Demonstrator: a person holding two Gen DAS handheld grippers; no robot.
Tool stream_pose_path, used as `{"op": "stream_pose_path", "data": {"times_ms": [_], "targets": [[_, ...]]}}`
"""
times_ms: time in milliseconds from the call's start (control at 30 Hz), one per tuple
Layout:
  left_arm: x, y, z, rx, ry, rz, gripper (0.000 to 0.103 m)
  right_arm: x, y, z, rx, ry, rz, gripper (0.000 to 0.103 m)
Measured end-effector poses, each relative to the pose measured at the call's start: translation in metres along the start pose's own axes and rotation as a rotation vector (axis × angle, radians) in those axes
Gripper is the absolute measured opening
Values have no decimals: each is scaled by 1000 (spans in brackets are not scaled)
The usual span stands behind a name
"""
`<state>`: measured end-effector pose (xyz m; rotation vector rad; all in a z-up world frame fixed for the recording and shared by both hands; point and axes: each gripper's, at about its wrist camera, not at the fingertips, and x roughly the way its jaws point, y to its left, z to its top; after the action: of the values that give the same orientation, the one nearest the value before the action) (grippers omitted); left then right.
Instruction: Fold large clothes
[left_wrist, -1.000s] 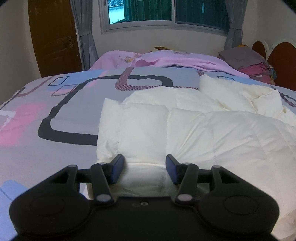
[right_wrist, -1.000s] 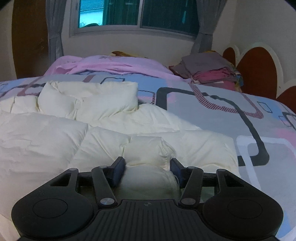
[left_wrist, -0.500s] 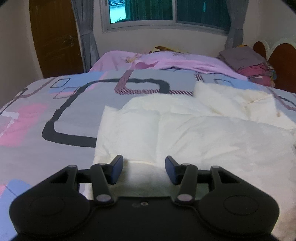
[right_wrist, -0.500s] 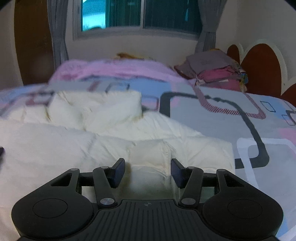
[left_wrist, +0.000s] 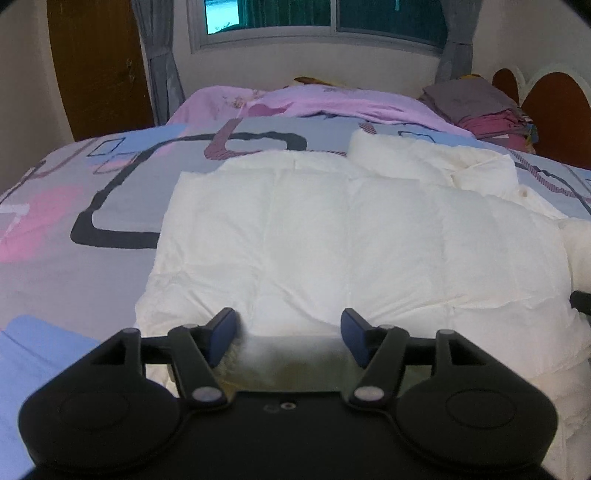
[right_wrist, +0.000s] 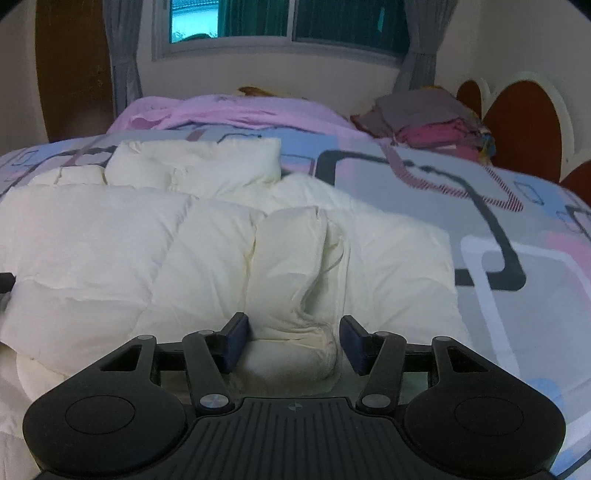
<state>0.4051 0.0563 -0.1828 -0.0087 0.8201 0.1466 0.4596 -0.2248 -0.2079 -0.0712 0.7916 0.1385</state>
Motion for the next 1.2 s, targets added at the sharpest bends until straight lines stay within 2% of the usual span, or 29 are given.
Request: {"op": "stream_pose_path", "data": {"times_ms": [300, 533, 767, 1000, 1133, 1200], "targets": [[1, -7, 0, 8, 11, 53, 67, 5, -8, 1, -2, 17, 39, 54], [-28, -9, 2, 2, 5, 72, 68, -27, -17, 5, 41, -11, 94, 60], [-54, -15, -2, 32, -13, 40, 71, -64, -9, -2, 34, -39, 134, 60], [-82, -10, -13, 54, -24, -9, 73, -94, -2, -20, 59, -32, 142, 63], [-101, 1, -28, 70, -34, -35, 77, -119, 2, -37, 65, -42, 120, 74], [-111, 9, -41, 74, -25, -52, 77, -132, 5, -48, 62, -42, 107, 75]]}}
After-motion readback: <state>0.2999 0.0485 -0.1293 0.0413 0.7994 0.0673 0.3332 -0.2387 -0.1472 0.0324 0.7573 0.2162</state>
